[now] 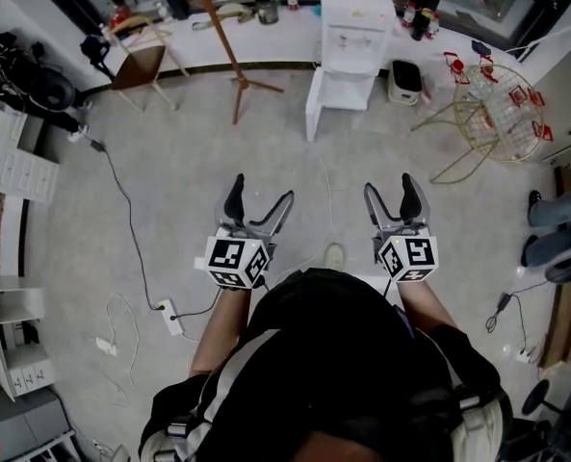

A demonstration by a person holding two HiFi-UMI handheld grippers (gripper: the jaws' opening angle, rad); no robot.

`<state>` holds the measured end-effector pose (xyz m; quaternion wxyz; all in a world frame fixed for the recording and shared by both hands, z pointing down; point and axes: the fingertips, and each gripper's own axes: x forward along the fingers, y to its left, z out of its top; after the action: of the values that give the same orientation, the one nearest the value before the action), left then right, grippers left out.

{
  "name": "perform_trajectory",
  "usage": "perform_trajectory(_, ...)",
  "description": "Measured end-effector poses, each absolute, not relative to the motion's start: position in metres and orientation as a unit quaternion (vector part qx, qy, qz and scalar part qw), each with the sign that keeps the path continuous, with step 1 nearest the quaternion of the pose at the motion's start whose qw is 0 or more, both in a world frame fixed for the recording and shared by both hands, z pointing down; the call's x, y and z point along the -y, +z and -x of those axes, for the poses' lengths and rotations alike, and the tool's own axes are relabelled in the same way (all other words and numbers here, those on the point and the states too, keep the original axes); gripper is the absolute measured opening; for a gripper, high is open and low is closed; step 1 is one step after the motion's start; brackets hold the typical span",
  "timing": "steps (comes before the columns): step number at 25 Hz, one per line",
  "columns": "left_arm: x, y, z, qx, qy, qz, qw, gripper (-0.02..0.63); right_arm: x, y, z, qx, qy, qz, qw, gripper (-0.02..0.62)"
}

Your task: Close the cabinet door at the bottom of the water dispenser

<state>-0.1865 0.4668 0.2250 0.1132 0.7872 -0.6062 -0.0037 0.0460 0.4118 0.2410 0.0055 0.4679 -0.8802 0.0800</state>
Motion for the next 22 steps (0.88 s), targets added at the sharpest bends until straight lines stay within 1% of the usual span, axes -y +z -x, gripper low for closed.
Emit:
perform_trajectory(6,-0.402,0.23,0.147,0.604,-0.005,-0.788,0.121,0.443,-0.354,0.241,-0.093,0.873,0.081,-0.48,-0.002,0.342)
perform_trajectory(13,-0.359,0.232,0.1,0.587,0.022,-0.799,0.128,0.443,-0.322,0.245,-0.141,0.86,0.092,-0.501,-0.015,0.342)
perform_trajectory(18,-0.34,0.238,0.096,0.583,0.036,-0.802,0.126,0.443,-0.31,0.256,-0.155,0.85,0.106,-0.516,-0.017,0.342)
perform_trajectory(22,-0.321,0.251,0.102,0.581,0.034,-0.801,0.141,0.443,-0.3,0.265,-0.159,0.844,0.106,-0.527,-0.006,0.342)
